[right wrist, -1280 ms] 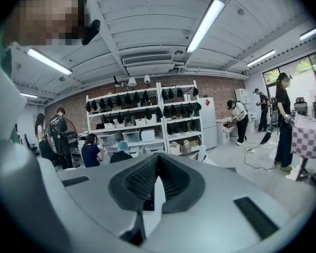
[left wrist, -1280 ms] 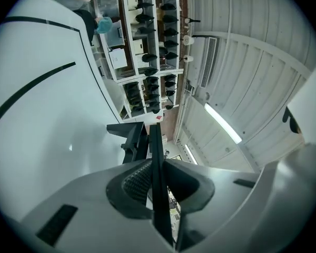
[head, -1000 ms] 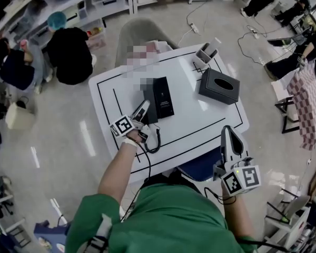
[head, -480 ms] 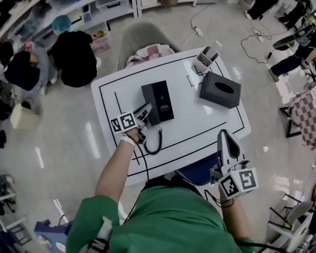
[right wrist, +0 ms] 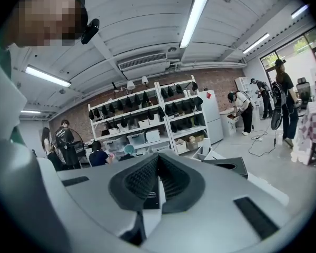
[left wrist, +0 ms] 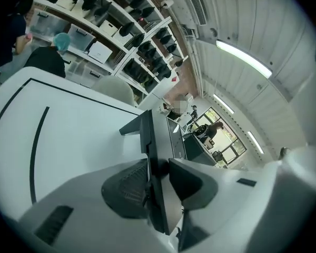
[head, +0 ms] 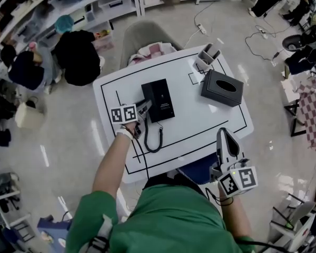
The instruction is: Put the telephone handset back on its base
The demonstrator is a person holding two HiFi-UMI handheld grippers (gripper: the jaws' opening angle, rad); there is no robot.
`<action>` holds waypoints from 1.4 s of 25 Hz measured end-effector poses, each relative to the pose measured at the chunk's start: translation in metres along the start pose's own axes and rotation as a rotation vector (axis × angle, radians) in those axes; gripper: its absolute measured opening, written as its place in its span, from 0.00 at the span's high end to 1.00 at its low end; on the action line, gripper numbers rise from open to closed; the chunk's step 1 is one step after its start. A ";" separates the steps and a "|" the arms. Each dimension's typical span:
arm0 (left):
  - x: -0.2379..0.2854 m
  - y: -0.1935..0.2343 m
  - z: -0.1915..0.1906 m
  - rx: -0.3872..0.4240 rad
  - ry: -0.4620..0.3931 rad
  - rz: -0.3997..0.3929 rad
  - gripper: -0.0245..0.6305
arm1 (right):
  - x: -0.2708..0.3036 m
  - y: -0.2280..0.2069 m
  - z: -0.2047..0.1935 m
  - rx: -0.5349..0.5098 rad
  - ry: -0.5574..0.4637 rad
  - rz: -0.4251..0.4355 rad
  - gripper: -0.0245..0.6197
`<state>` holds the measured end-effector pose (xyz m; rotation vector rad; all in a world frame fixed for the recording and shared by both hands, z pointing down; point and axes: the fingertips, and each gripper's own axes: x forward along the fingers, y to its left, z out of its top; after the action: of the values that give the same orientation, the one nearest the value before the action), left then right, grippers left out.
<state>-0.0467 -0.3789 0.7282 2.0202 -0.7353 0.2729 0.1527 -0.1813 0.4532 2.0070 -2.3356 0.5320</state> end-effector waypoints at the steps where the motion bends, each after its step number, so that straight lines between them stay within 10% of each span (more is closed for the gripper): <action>1: -0.001 0.000 -0.001 0.001 -0.001 0.001 0.76 | 0.000 -0.001 0.000 0.001 0.000 0.000 0.93; 17: -0.041 -0.003 0.006 0.013 -0.089 0.136 0.69 | 0.002 -0.008 0.016 -0.016 -0.037 0.041 0.93; 35: -0.177 -0.238 0.052 0.344 -0.535 0.015 0.70 | 0.003 -0.012 0.067 -0.081 -0.153 0.144 0.93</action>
<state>-0.0502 -0.2621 0.4501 2.4505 -1.0895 -0.1570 0.1778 -0.2038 0.3935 1.9191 -2.5585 0.2911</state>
